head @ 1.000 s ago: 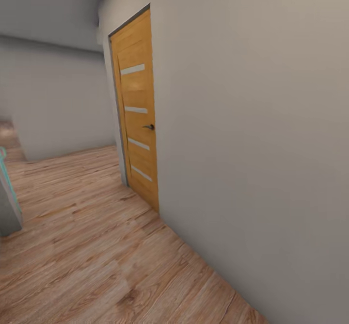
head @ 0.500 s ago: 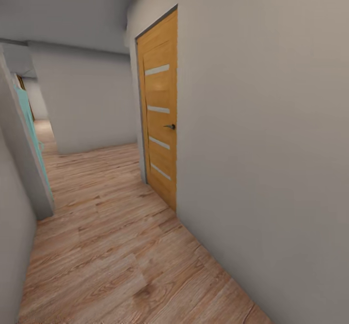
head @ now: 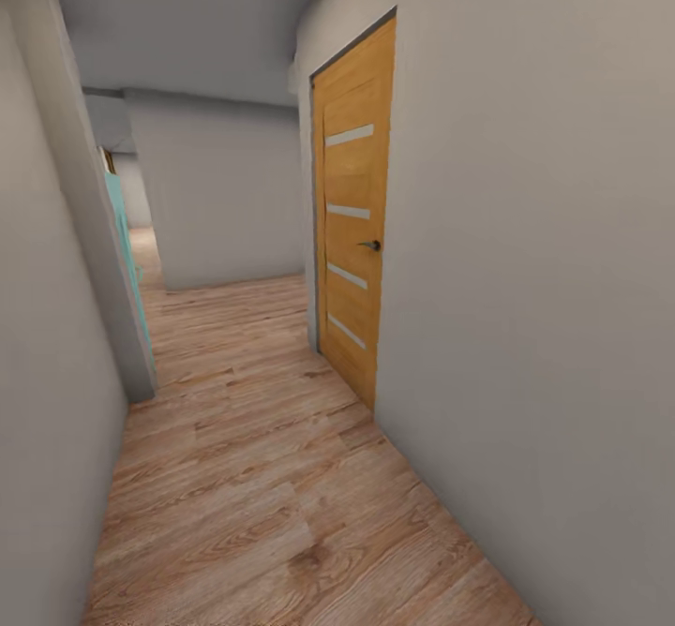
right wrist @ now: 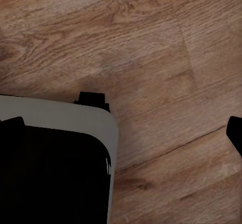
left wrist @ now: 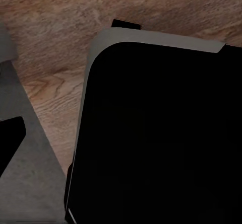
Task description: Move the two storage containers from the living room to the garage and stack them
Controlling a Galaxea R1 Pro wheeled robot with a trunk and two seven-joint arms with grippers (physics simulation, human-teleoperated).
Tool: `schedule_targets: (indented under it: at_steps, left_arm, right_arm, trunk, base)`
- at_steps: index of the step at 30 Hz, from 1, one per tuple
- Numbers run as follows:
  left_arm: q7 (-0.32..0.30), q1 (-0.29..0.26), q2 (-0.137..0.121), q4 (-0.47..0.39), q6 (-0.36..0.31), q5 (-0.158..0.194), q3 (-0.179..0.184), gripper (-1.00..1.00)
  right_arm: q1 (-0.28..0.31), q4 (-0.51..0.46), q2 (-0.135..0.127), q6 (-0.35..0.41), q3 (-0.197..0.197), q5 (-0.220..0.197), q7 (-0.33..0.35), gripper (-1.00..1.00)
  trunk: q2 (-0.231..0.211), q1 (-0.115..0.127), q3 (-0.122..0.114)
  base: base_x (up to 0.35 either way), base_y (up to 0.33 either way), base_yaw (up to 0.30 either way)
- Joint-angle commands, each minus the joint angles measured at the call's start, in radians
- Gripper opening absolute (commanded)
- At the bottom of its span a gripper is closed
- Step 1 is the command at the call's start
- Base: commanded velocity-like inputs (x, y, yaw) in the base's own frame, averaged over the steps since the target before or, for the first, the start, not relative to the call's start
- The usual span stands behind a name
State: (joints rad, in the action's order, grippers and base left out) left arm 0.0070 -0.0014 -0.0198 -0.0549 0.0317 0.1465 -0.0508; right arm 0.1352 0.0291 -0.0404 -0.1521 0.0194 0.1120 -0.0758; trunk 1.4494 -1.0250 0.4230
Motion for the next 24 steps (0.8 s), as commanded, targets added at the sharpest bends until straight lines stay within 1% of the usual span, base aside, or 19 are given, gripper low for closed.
schedule_targets:
  at_steps: [1, 14, 18, 24]
  left_arm:
    - [0.001, 0.000, 0.000, 0.000, 0.002, 0.004, -0.005, 1.00]
    - [0.001, 0.000, 0.001, 0.001, 0.001, 0.004, -0.005, 1.00]
    - [0.001, 0.000, 0.001, 0.001, 0.001, 0.004, -0.004, 1.00]
    - [0.001, 0.000, 0.001, 0.001, -0.001, 0.005, -0.003, 1.00]
  right_arm:
    - [0.001, 0.003, 0.000, -0.004, 0.001, 0.011, -0.006, 1.00]
    - [0.001, 0.003, 0.000, -0.004, 0.001, 0.010, -0.006, 1.00]
    - [0.001, 0.003, -0.001, -0.003, 0.002, 0.010, -0.006, 1.00]
    - [0.001, 0.003, 0.000, -0.003, 0.002, 0.011, -0.006, 1.00]
  trunk:
    - [0.001, 0.000, 0.001]
    - [0.001, 0.000, 0.001]
    - [0.001, 0.000, 0.001]
    - [0.001, 0.000, 0.001]
  base:
    - [0.000, 0.000, 0.279]
    - [0.014, 0.000, 0.265]
    - [0.212, 0.000, 0.092]
    - [0.294, 0.000, 0.022]
